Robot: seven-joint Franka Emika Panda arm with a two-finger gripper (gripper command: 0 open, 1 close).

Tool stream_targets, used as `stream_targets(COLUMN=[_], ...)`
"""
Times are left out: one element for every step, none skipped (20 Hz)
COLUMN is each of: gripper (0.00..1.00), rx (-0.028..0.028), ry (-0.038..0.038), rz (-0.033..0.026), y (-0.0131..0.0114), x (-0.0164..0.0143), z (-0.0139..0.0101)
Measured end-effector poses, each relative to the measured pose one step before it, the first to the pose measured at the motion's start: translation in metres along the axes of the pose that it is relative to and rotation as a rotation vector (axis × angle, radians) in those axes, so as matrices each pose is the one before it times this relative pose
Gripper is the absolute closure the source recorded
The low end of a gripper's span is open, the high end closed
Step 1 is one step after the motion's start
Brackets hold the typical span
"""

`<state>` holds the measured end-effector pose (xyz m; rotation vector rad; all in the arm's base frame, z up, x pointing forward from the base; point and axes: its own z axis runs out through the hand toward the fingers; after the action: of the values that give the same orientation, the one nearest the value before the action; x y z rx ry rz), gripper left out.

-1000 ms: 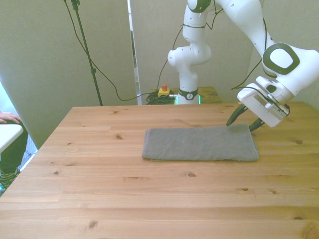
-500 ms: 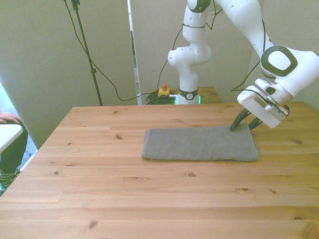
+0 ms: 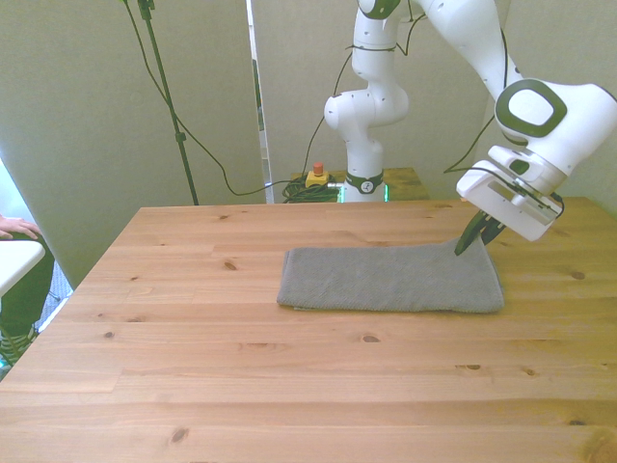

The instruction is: Fold the towel

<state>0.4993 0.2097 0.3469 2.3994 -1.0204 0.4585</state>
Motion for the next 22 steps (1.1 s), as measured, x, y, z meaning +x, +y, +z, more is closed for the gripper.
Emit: stream_targets(gripper=[1.0, 1.0, 1.0, 1.0, 1.0, 1.0, 1.0, 1.0, 1.0, 1.0, 1.0, 1.0, 1.0, 1.0, 1.0, 1.0, 1.0, 1.0, 1.0, 1.0, 1.0, 1.0], rx=[0.01833, 0.01688, 0.01209, 0.00932, 0.00874, 0.00921, 0.01071, 0.01095, 0.01046, 0.01173, 0.00861, 0.00645, 0.00239, 0.00098, 0.00243, 0.00086, -0.00213, 0.00194, 0.00444, 0.00343, 0.00292, 0.00588], ry=[-0.00539, -0.00101, -0.00058, -0.00294, -0.00303, -0.00165, -0.00908, -0.0083, -0.00578, -0.01001, -0.01038, -0.00741, -0.00391, -0.0045, -0.00724, -0.00492, -0.00324, -0.00296, -0.00422, -0.00273, -0.00161, -0.00178], rz=[0.00652, 0.00559, 0.00957, 0.0125, 0.01472, 0.01943, 0.02267, 0.02177, 0.02351, 0.02533, 0.0232, 0.02344, 0.02096, 0.02185, 0.0193, 0.01845, 0.01837, 0.01684, 0.01359, 0.01206, 0.01071, 0.00818], y=[0.00857, 0.0091, 0.00988, 0.01109, 0.01166, 0.01163, 0.01132, 0.01125, 0.01128, 0.01219, 0.01144, 0.01222, 0.01208, 0.01035, 0.00912, 0.00804, 0.00711, 0.00512, 0.00401, 0.00335, 0.00247, 0.00156], x=[0.00348, 0.00432, 0.00442, 0.00559, 0.008, 0.01049, 0.01289, 0.01417, 0.01536, 0.01659, 0.01561, 0.01623, 0.01602, 0.0133, 0.01195, 0.01126, 0.01062, 0.00946, 0.00862, 0.00762, 0.00642, 0.00583], z=[-0.00942, -0.0092, -0.00829, -0.00643, -0.00517, -0.00411, -0.00191, -0.00158, 0.00017, 0.00085, 0.00157, 0.00153, 0.00285, 0.00238, 0.00226, 0.0029, 0.00306, 0.00285, 0.00319, 0.0033, 0.00348, 0.00363])
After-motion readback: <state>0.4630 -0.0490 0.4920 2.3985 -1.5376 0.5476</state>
